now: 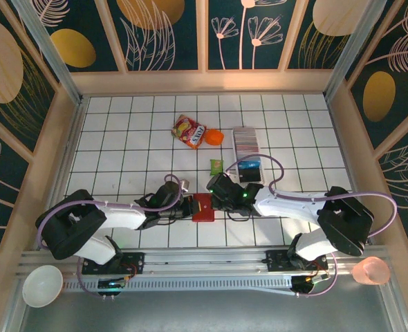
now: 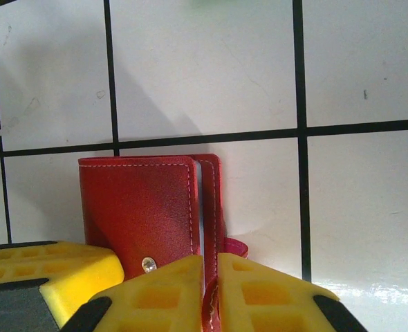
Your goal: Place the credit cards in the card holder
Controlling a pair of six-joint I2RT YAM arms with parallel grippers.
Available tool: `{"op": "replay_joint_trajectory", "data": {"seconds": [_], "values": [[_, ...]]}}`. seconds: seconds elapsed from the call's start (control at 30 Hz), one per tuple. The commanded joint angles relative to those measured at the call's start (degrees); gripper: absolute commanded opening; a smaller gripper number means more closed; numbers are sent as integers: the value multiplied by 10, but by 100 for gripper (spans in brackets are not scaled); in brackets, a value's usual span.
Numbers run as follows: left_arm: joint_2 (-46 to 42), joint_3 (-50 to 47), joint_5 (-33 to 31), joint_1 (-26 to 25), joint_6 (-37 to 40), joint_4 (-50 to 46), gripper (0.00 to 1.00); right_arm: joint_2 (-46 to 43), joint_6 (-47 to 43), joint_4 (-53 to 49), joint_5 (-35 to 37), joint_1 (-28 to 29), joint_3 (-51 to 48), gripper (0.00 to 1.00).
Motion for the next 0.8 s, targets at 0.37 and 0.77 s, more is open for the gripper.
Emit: {"op": "replay_joint_trajectory", "data": {"seconds": [0.37,0.77], "values": [[18,-32,-10,1,4,-59,0,-21,43,75,-11,21,-30,0],[20,-30,-4,0,6,-52,0,53,67,154,-26,24,-24,0]]}}
